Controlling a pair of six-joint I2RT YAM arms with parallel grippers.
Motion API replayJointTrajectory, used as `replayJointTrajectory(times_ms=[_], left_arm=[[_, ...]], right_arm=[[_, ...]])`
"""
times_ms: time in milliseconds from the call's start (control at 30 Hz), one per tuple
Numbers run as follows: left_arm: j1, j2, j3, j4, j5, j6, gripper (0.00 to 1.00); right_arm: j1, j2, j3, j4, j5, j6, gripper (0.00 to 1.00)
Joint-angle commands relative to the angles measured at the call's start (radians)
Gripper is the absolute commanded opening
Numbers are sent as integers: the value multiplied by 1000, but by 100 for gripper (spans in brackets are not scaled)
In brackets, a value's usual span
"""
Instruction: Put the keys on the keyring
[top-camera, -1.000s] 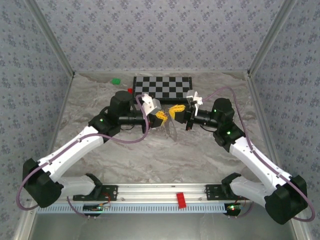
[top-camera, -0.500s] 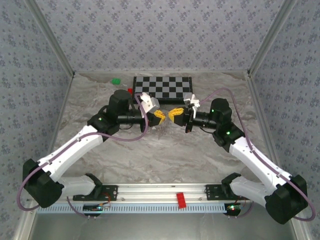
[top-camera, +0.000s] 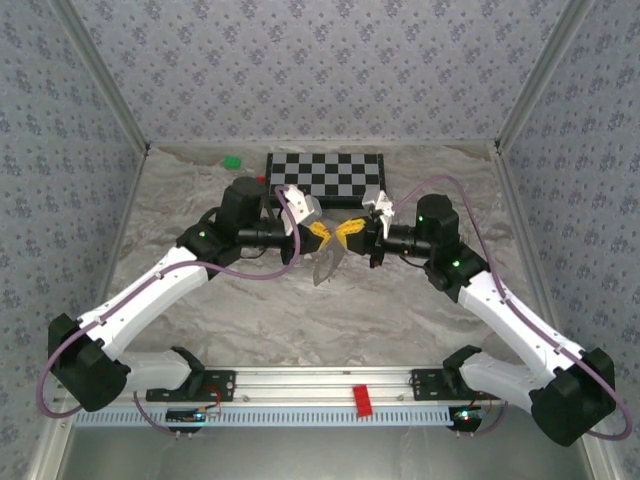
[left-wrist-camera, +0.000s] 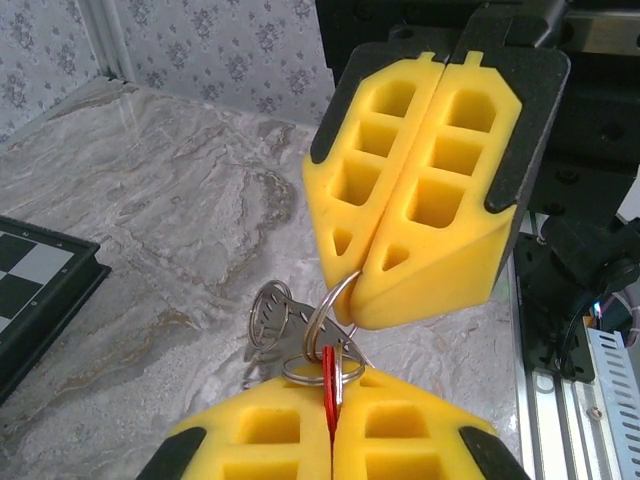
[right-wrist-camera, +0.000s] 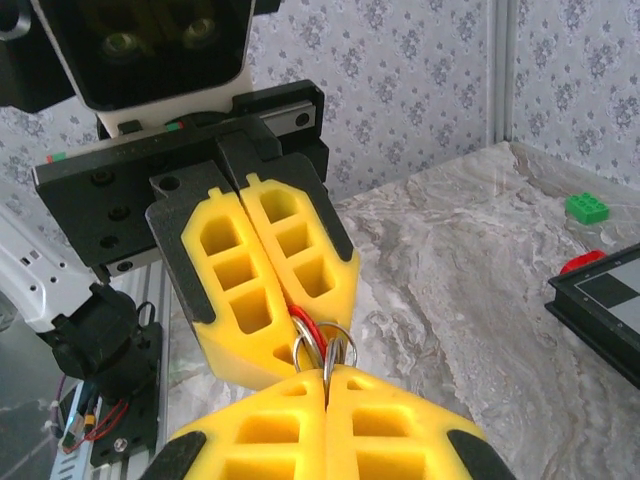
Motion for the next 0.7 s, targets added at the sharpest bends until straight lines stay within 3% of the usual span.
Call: replayJointTrajectory(times_ms=[0,267,667], left_arm=[[8,-22,33,6,-43,29,6],[9,-26,25,0,-75,37,9],[-3,-10,62,-31,-70,47,6]], right_arm=[[-10,-42,26,-49,-7,-39,0],[-47,-80,18,-63,-22,-37,0],[-41,-47,9,-58,-14,-35,0]])
